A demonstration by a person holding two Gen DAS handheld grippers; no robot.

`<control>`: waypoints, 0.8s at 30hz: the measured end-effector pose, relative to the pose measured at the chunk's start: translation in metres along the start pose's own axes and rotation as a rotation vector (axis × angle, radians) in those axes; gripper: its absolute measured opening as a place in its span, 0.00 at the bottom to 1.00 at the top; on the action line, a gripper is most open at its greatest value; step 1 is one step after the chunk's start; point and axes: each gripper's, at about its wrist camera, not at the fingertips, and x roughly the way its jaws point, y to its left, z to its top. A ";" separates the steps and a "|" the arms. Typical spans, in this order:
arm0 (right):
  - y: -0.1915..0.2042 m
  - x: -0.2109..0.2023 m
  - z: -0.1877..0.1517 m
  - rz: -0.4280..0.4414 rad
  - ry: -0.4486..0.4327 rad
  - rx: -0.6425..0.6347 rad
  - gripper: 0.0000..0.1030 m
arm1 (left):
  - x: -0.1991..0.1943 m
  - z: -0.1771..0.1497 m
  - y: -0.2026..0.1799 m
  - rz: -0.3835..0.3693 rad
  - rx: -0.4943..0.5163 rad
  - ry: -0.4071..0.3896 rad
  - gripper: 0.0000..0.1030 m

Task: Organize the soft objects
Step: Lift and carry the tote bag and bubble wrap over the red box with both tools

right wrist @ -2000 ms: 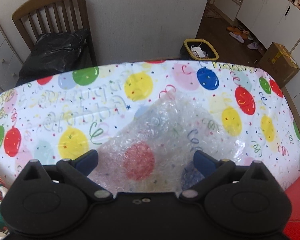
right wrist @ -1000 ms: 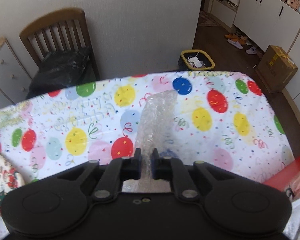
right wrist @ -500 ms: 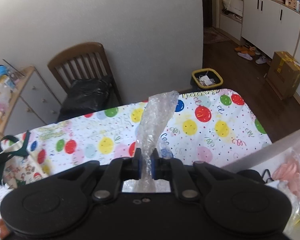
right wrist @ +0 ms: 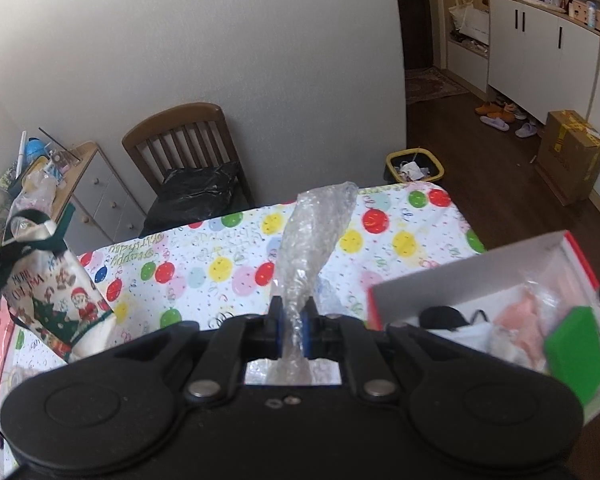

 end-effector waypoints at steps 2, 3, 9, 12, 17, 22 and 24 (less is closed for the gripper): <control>-0.010 -0.011 -0.003 -0.004 0.008 0.005 0.08 | -0.012 0.001 -0.016 -0.022 0.010 0.000 0.06; -0.014 -0.016 -0.004 -0.005 0.011 0.006 0.08 | -0.018 0.002 -0.025 -0.035 0.014 0.001 0.06; -0.049 -0.048 -0.011 0.012 0.009 0.004 0.08 | -0.046 -0.002 -0.078 -0.117 0.032 0.014 0.06; -0.069 -0.064 -0.014 0.025 -0.003 0.005 0.08 | -0.052 -0.007 -0.109 -0.156 0.044 0.028 0.06; -0.104 -0.079 -0.016 0.035 -0.006 0.012 0.08 | -0.056 -0.015 -0.166 -0.214 0.084 0.041 0.06; -0.145 -0.086 -0.015 0.038 0.001 0.024 0.08 | -0.051 -0.023 -0.222 -0.265 0.104 0.042 0.06; -0.161 -0.086 -0.014 0.038 0.006 0.026 0.08 | -0.046 -0.026 -0.244 -0.289 0.116 0.050 0.06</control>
